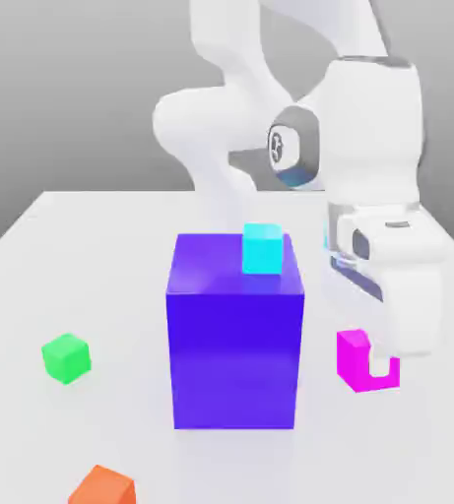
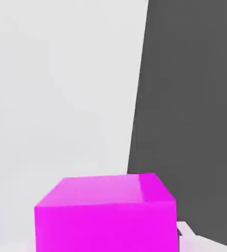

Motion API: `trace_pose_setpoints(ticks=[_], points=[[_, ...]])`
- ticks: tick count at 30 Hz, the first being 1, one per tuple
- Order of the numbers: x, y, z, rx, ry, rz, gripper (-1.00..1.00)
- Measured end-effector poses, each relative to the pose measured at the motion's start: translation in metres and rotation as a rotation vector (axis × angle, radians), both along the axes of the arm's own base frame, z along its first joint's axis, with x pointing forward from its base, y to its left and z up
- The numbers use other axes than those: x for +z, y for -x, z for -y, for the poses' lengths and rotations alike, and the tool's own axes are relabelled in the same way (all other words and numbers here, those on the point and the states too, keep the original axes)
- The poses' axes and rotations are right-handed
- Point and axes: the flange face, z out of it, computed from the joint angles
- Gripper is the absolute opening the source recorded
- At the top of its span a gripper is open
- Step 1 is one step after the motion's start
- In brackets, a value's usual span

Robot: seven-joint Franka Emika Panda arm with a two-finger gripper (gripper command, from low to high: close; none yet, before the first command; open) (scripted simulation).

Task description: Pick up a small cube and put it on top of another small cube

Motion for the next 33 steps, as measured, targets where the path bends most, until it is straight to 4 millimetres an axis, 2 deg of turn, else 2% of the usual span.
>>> trace_pose_setpoints(ticks=[4, 7, 10, 13, 14, 16, 22, 33], points=[[0.009, 0.01, 0.104, -0.175, 0.023, -0.001, -1.0], [0.013, 0.035, 0.18, -0.313, 0.032, -0.009, -1.0], [0.015, 0.076, 0.257, -0.469, 0.033, -0.02, -1.0], [0.013, 0.138, 0.331, -0.644, 0.023, -0.038, -1.0], [0.007, 0.152, 0.339, -0.663, 0.014, -0.056, -1.0], [-0.01, 0.168, 0.341, -0.653, -0.008, -0.106, -1.0], [-0.064, 0.198, 0.318, -0.545, -0.082, -0.265, -1.0], [-0.111, 0.194, 0.313, -0.516, -0.1, -0.276, -1.0]])
